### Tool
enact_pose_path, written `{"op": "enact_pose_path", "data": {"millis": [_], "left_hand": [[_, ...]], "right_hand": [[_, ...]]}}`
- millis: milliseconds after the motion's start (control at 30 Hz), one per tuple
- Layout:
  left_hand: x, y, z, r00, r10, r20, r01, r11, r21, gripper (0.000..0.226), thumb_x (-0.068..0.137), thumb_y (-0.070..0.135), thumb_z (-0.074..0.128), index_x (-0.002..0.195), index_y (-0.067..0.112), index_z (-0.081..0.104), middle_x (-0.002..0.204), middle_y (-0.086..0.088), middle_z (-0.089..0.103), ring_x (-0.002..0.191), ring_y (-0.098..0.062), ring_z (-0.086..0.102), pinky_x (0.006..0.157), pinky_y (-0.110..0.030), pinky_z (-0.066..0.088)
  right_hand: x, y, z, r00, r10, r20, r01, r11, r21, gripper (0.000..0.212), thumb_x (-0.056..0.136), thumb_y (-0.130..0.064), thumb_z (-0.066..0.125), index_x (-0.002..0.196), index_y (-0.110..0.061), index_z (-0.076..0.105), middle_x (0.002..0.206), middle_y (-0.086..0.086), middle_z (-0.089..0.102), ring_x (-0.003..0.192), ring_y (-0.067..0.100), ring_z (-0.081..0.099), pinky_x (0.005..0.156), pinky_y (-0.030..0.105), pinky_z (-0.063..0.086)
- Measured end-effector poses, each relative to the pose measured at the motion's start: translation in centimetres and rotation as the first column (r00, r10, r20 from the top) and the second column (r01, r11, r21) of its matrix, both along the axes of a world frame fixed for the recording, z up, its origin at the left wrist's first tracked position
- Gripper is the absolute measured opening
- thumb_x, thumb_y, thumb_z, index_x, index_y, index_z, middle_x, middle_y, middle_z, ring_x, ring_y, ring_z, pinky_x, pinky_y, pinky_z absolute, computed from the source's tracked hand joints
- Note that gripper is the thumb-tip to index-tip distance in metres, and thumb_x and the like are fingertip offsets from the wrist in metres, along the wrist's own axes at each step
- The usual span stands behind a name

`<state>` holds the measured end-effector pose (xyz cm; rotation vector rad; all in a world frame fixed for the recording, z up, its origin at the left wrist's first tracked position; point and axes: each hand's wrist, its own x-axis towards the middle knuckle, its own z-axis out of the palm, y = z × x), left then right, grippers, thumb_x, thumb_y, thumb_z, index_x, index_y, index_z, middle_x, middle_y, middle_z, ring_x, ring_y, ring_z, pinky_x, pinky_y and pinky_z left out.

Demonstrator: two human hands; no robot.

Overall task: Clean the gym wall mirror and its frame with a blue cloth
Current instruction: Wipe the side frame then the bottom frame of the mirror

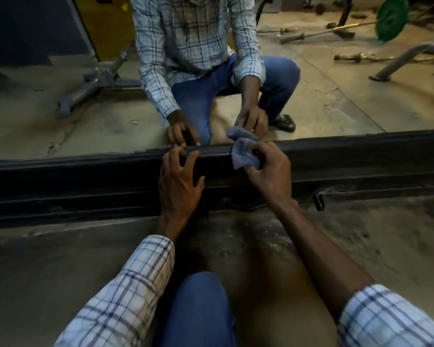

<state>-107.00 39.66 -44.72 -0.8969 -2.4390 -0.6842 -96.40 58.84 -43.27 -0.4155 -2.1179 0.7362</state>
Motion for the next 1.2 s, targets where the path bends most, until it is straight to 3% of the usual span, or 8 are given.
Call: {"op": "enact_pose_path", "data": {"millis": [200, 400, 600, 733, 833, 900, 1033, 1200], "left_hand": [[3.1, 4.3, 0.7, 0.999, 0.04, 0.002, -0.04, 0.999, -0.022, 0.065, 0.077, 0.024, 0.087, 0.134, 0.017, 0.057, 0.139, -0.017, 0.048, 0.123, -0.035, 0.048, 0.092, -0.047, 0.054], [5.3, 8.4, 0.9, 0.998, 0.0, -0.07, -0.005, 0.997, -0.077, 0.065, 0.079, 0.022, 0.083, 0.138, 0.018, 0.056, 0.142, -0.016, 0.047, 0.127, -0.033, 0.047, 0.095, -0.045, 0.053], [8.3, 12.2, 0.0, 0.999, 0.03, -0.04, -0.032, 0.998, -0.057, 0.071, 0.082, 0.021, 0.08, 0.146, 0.021, 0.05, 0.145, -0.015, 0.042, 0.132, -0.032, 0.042, 0.091, -0.046, 0.057], [8.9, 13.5, 0.1, 0.997, 0.059, -0.048, -0.061, 0.998, -0.029, 0.068, 0.08, 0.018, 0.081, 0.142, 0.02, 0.052, 0.141, -0.014, 0.044, 0.129, -0.034, 0.045, 0.089, -0.047, 0.057], [9.5, 14.3, 0.2, 0.996, 0.087, -0.036, -0.088, 0.996, -0.026, 0.067, 0.08, 0.02, 0.081, 0.141, 0.02, 0.053, 0.14, -0.013, 0.044, 0.129, -0.032, 0.044, 0.087, -0.045, 0.056], [9.8, 14.8, 0.3, 0.996, 0.088, -0.031, -0.089, 0.996, -0.025, 0.066, 0.081, 0.022, 0.081, 0.141, 0.021, 0.054, 0.139, -0.012, 0.044, 0.128, -0.031, 0.045, 0.088, -0.045, 0.056], [10.3, 15.9, 0.6, 0.996, 0.087, -0.033, -0.088, 0.996, -0.024, 0.064, 0.083, 0.022, 0.079, 0.142, 0.023, 0.053, 0.14, -0.011, 0.043, 0.129, -0.029, 0.044, 0.088, -0.044, 0.056], [12.3, 17.9, 0.4, 0.999, 0.042, -0.023, -0.043, 0.997, -0.058, 0.065, 0.082, 0.021, 0.079, 0.142, 0.021, 0.055, 0.138, -0.011, 0.046, 0.127, -0.029, 0.046, 0.09, -0.044, 0.055]], "right_hand": [[2.6, 3.8, -1.8, 0.966, 0.204, 0.157, -0.23, 0.959, 0.168, 0.035, 0.085, -0.014, 0.077, 0.118, -0.024, 0.071, 0.106, -0.001, 0.063, 0.093, 0.017, 0.064, 0.077, 0.038, 0.056], [5.5, 9.1, -1.3, 0.958, -0.029, -0.287, -0.017, 0.988, -0.156, 0.022, 0.087, -0.016, 0.079, 0.104, -0.012, 0.065, 0.1, 0.0, 0.066, 0.088, 0.007, 0.061, 0.077, 0.012, 0.046], [7.0, 11.4, -5.5, 0.978, 0.194, 0.081, -0.202, 0.974, 0.098, 0.044, 0.072, 0.006, 0.073, 0.112, -0.01, 0.069, 0.105, 0.007, 0.065, 0.093, 0.025, 0.064, 0.077, 0.041, 0.056], [9.1, 15.2, -2.9, 0.963, 0.032, -0.268, -0.061, 0.993, -0.099, 0.01, 0.093, -0.012, 0.071, 0.1, -0.011, 0.065, 0.096, 0.0, 0.062, 0.084, 0.004, 0.059, 0.075, 0.02, 0.051], [8.5, 16.3, -1.5, 0.919, -0.123, -0.374, 0.082, 0.989, -0.126, 0.016, 0.092, -0.013, 0.073, 0.101, -0.016, 0.06, 0.096, 0.001, 0.064, 0.085, 0.009, 0.059, 0.08, 0.007, 0.043], [8.0, 15.6, -3.2, 0.956, -0.016, -0.291, 0.018, 1.0, 0.003, 0.03, 0.08, 0.005, 0.073, 0.104, -0.011, 0.063, 0.098, 0.008, 0.066, 0.091, 0.019, 0.06, 0.089, 0.015, 0.048], [8.5, 15.7, -5.1, 0.98, 0.199, -0.019, -0.195, 0.973, 0.123, 0.025, 0.074, -0.002, 0.074, 0.096, -0.01, 0.065, 0.095, 0.006, 0.062, 0.087, 0.026, 0.059, 0.07, 0.038, 0.048], [11.0, 19.1, -2.5, 0.957, -0.035, -0.288, 0.007, 0.995, -0.098, 0.023, 0.085, -0.014, 0.076, 0.106, -0.007, 0.068, 0.102, 0.009, 0.067, 0.094, 0.019, 0.063, 0.082, 0.03, 0.053]]}}
